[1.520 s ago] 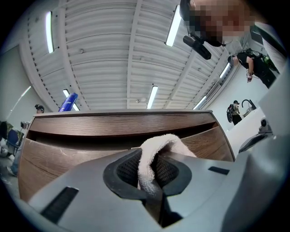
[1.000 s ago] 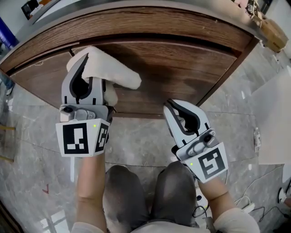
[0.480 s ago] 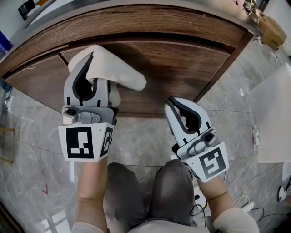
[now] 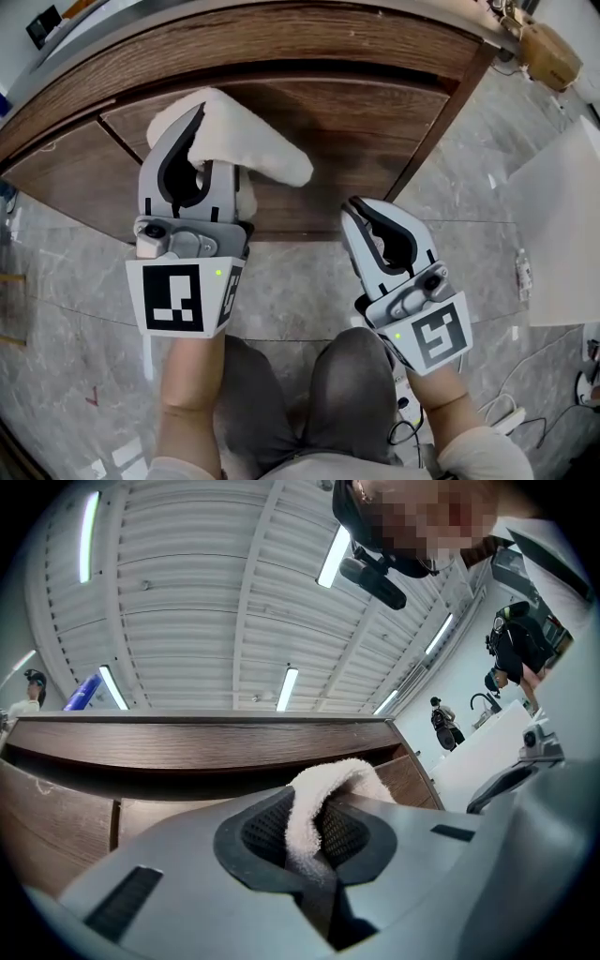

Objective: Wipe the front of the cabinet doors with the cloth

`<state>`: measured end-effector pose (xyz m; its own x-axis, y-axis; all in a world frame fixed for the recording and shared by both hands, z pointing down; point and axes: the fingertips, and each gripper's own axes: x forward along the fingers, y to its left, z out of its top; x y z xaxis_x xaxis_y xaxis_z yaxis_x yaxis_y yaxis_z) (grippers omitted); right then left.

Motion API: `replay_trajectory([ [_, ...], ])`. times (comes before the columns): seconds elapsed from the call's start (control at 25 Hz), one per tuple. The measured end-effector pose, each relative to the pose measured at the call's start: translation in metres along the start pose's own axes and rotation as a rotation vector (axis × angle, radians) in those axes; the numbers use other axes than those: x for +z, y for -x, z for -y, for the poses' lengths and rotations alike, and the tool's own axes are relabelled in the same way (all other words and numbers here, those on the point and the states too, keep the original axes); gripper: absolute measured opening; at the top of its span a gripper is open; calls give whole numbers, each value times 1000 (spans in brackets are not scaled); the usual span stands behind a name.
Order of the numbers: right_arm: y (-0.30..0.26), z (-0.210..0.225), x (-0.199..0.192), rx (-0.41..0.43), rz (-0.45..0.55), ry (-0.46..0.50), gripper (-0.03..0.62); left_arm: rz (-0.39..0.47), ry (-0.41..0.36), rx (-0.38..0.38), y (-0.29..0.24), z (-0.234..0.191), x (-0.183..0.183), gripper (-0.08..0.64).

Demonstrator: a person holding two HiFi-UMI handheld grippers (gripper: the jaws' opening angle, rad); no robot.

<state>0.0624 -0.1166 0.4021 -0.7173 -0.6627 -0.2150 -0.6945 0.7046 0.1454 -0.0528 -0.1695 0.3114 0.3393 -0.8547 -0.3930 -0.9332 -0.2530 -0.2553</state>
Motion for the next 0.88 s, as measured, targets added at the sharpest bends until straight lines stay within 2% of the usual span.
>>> replay_trajectory([
  [0.24,13,9,0,-31,5,-2,55,0,17,-74,-10,39,-3,54],
  [0.56,28,25,3,-83,-9,9,55,29,20,-93,-21,68,0,54],
  [0.88,63,53,0,-158,-66,31,55,63,32,-215,-46,135,6,54],
])
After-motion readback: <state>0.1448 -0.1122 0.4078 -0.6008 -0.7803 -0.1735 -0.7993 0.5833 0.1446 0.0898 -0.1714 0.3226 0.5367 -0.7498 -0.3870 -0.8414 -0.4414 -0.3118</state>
